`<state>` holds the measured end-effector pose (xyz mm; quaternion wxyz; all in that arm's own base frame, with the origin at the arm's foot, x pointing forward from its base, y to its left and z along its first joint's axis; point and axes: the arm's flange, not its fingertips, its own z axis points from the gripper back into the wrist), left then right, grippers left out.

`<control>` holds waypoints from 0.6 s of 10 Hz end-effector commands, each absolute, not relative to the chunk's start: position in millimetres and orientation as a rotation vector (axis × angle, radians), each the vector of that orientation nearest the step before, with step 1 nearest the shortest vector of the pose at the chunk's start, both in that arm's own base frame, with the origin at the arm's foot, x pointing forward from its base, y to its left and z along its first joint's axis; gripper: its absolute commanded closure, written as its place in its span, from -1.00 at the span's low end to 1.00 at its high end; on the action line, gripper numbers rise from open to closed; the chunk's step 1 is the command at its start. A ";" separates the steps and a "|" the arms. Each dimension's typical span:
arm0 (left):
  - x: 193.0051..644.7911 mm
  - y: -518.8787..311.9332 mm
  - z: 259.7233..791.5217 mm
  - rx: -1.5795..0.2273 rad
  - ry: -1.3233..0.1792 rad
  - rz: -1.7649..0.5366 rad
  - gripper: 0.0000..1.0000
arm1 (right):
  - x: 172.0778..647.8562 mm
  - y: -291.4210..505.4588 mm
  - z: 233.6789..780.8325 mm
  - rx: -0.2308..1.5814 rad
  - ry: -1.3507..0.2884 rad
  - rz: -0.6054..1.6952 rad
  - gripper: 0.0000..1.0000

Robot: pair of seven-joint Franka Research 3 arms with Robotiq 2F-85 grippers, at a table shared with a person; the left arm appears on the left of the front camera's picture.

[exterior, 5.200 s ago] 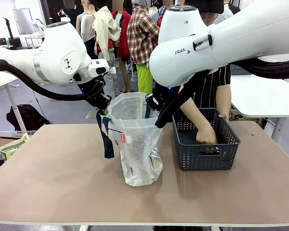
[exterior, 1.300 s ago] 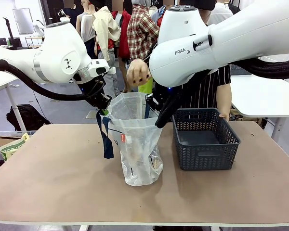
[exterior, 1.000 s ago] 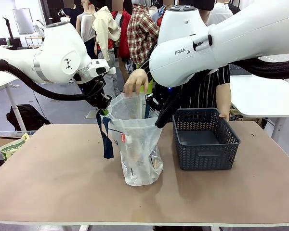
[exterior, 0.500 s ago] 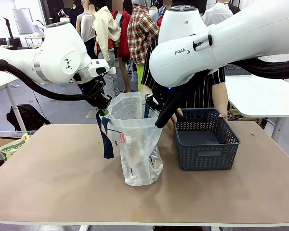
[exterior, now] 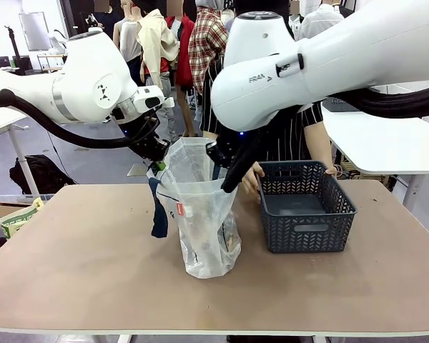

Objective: Transfer purchased items from the store into the shopping bag.
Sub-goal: Move the Reusable shopping bag to the right side of the table.

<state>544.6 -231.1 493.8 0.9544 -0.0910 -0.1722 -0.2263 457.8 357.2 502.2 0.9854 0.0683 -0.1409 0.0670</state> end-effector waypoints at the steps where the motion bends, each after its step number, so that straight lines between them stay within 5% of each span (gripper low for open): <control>1: 539.1 -229.6 496.7 -0.297 -0.358 -0.457 1.00 | 469.2 375.1 501.5 0.152 -0.241 0.173 1.00; 6: 534.2 -222.1 503.3 -0.521 -0.364 -0.368 1.00 | 477.1 387.5 502.0 0.179 -0.214 0.203 1.00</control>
